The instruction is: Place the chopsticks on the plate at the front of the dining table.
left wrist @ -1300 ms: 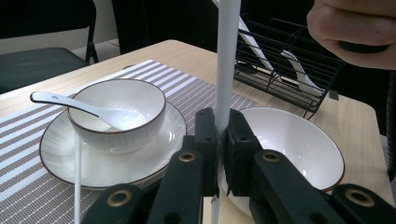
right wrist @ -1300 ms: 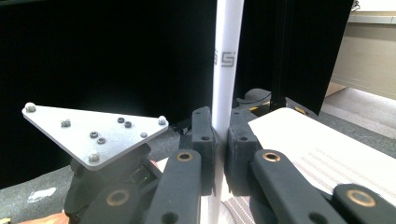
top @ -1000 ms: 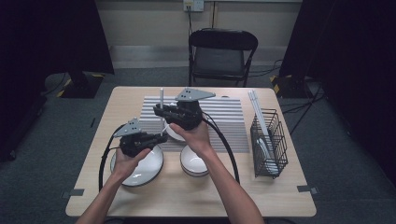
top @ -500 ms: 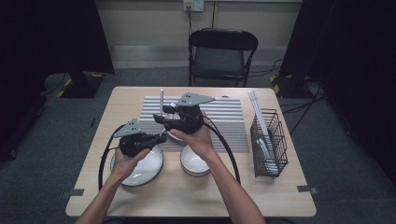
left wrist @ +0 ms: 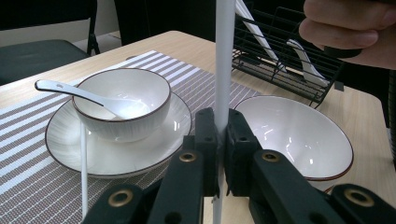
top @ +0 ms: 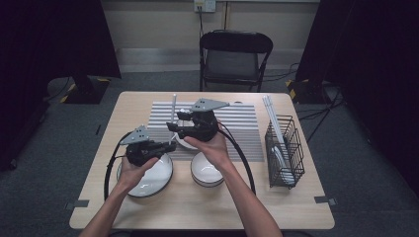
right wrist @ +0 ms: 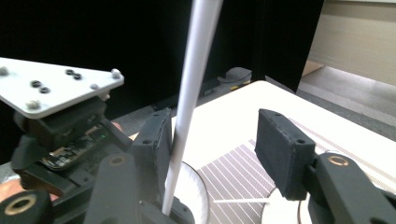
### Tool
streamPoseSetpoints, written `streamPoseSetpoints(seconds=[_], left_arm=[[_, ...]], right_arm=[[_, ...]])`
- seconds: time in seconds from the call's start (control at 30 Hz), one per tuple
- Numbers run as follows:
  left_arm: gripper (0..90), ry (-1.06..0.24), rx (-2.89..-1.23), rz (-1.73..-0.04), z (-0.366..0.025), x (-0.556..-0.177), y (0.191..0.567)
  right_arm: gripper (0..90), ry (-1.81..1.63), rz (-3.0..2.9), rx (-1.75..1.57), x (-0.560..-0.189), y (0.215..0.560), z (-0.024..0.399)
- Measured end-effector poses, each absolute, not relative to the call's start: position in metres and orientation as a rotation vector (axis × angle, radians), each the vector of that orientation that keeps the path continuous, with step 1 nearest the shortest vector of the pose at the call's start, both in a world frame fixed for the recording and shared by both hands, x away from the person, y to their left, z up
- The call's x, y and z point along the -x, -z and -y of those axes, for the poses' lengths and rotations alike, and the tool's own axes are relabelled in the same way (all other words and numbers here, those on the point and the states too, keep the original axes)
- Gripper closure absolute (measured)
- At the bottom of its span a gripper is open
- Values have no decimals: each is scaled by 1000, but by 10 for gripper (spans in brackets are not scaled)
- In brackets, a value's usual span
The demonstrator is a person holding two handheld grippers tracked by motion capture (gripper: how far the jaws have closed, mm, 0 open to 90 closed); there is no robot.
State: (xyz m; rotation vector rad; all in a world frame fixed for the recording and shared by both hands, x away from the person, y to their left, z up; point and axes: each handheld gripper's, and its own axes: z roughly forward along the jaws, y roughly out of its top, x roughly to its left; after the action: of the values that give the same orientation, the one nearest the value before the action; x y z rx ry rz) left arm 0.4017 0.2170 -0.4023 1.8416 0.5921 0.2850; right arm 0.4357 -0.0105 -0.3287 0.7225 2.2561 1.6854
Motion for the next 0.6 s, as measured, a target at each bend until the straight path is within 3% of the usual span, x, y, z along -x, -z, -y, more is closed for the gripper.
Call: streamPoseSetpoints(seconds=[0.6], left_arm=[[860, -288, -1839, -598, -218, -401, 402]], right_arm=[[432, -1641, -2184, -793, -439, 336, 20]])
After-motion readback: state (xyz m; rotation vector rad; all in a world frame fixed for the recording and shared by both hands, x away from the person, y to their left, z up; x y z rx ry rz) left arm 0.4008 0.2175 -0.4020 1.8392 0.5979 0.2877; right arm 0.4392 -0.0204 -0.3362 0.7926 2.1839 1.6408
